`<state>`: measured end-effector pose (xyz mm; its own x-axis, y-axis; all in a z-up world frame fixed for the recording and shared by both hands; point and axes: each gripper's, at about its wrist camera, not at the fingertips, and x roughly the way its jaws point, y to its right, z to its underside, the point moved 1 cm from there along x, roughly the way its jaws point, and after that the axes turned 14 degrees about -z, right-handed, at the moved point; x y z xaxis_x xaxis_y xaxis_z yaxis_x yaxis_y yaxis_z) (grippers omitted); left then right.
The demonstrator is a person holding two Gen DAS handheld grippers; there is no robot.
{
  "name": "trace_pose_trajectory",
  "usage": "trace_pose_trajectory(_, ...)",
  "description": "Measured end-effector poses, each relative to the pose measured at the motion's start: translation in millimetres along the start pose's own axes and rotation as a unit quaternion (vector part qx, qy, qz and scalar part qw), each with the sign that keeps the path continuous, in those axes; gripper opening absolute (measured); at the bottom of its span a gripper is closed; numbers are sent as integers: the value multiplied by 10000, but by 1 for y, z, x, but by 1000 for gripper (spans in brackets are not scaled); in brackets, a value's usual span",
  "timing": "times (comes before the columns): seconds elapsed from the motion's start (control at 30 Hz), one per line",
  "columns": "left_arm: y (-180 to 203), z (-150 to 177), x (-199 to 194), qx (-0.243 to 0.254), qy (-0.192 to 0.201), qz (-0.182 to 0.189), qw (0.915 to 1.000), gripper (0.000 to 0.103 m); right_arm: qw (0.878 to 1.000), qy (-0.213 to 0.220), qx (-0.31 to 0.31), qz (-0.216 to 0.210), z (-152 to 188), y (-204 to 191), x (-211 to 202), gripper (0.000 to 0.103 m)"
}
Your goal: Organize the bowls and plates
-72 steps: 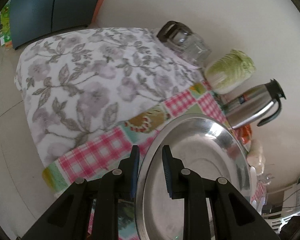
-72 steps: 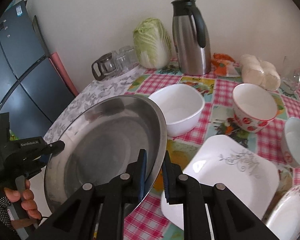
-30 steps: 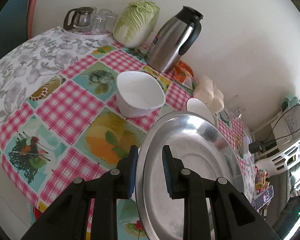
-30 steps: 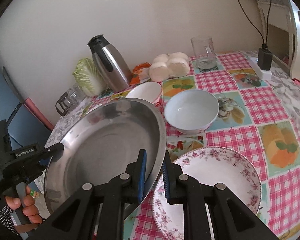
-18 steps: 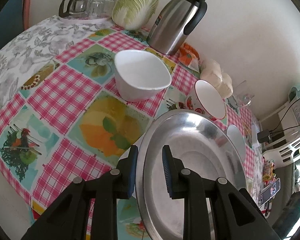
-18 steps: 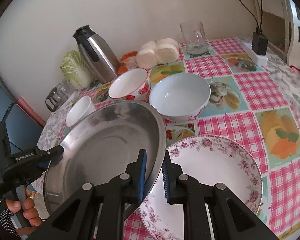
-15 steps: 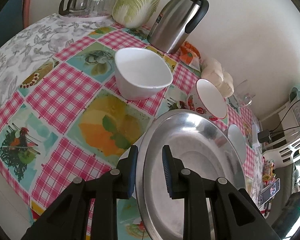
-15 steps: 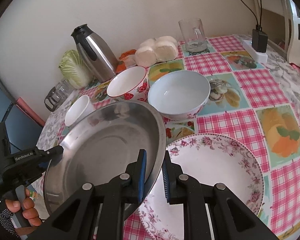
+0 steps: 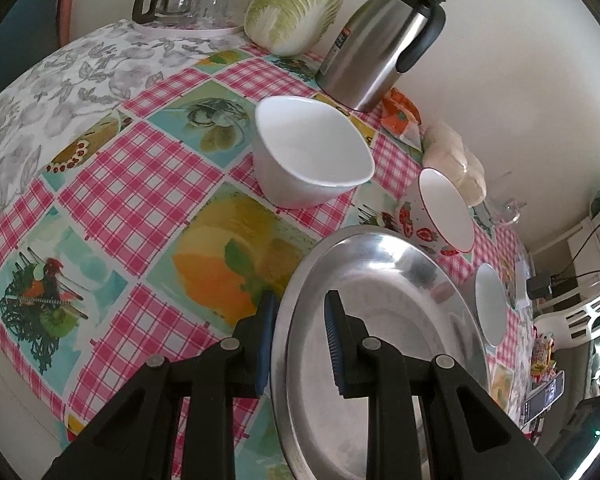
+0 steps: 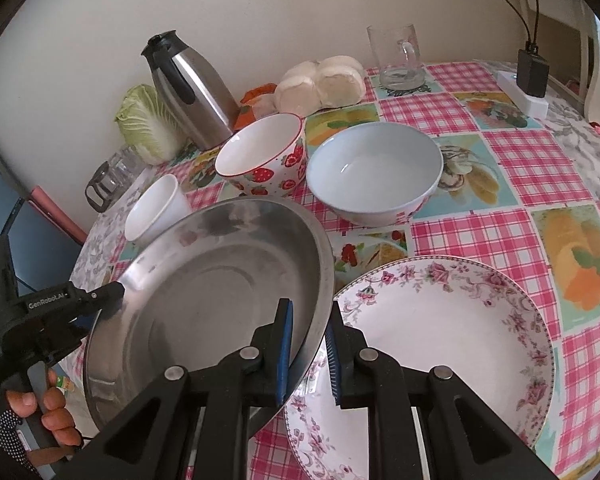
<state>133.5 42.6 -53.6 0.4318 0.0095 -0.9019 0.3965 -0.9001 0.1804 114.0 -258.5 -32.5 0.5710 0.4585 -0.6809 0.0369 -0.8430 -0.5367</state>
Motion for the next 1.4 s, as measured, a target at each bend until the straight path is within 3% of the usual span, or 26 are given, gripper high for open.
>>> trace_pose_trajectory(0.23, -4, -5, 3, -16, 104, -90, 9999, 24, 9999, -84, -74, 37, 1, -4, 11, 18)
trace_pose_trajectory(1.07, -11, -3, 27, -91, -238, -294, 9992, 24, 9996, -241, -33, 113, 2, 1, 25, 18)
trace_pose_trajectory(1.37, -13, -3, 28, -144, -294, -332, 9989, 27, 9997, -222, 27, 123, 0, 3, 23, 18)
trace_pose_trajectory(1.4, -13, -3, 28, -136, -301, -330, 9989, 32, 9997, -218, 17, 121, 0, 3, 22, 18)
